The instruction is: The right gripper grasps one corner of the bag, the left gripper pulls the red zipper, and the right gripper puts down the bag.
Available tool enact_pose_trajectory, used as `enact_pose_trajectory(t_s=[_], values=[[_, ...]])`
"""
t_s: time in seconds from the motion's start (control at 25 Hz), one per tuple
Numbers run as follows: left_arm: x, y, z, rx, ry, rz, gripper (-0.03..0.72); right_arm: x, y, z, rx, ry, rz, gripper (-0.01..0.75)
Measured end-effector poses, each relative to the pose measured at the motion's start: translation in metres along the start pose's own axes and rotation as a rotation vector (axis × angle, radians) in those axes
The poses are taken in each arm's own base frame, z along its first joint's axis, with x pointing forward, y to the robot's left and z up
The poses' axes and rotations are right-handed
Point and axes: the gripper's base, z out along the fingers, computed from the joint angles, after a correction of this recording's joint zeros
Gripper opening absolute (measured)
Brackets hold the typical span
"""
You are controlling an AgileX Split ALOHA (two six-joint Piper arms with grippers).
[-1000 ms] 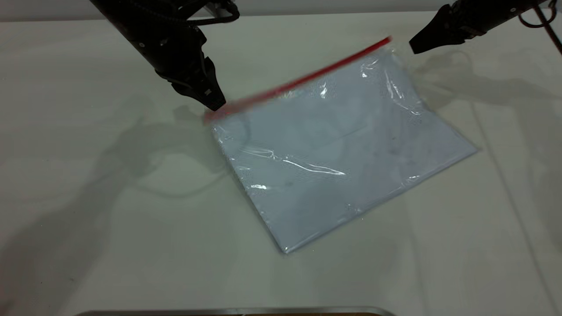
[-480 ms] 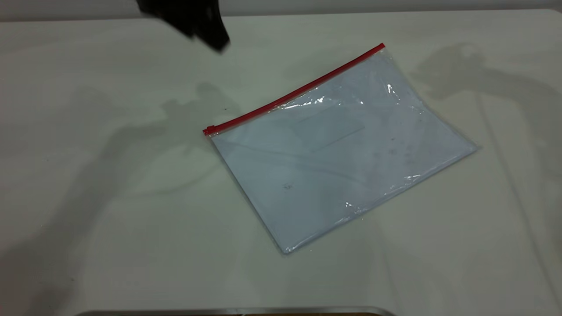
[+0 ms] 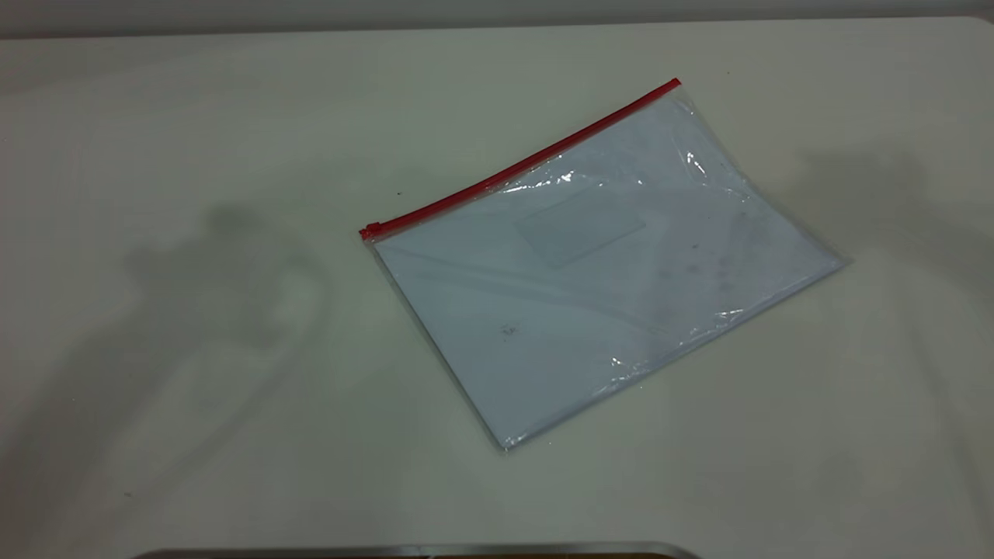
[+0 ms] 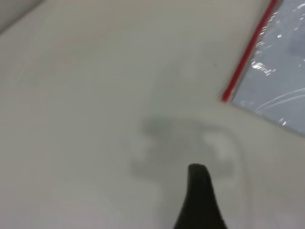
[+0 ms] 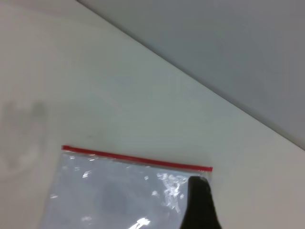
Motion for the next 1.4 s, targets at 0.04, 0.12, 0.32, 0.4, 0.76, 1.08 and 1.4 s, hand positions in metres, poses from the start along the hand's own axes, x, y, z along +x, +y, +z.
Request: enact_pose_trajectory(t_s=[0.04,0.12,0.32,0.4,0.76,1.08,1.4], values=[[0.005,0.000,-0.017,-0.020,-0.009,-0.004,0.610,-0.003,0.010,-0.015,0.000,-0.002,0.006,0.592],[0.016,-0.002,-0.046,-0.038,-0.033,-0.010,0.600,-0.008,0.032,-0.047,0.009,-0.023,0.001,0.591],[0.049,-0.012,-0.108,-0.053,-0.081,-0.030,0.589,-0.013,0.073,-0.104,0.062,-0.126,0.008,0.591],[0.061,-0.016,-0.127,-0.057,-0.103,-0.070,0.588,-0.007,0.089,-0.121,0.074,-0.149,0.014,0.591],[0.117,-0.033,-0.170,-0.073,-0.247,-0.243,0.588,0.070,0.154,-0.149,0.064,-0.129,0.065,0.591],[0.209,-0.060,-0.139,-0.061,-0.209,-0.283,0.588,0.173,0.211,-0.148,0.059,-0.120,0.081,0.591],[0.278,-0.080,-0.092,-0.058,-0.185,-0.275,0.588,0.257,0.228,-0.124,0.140,-0.056,0.110,0.591]])
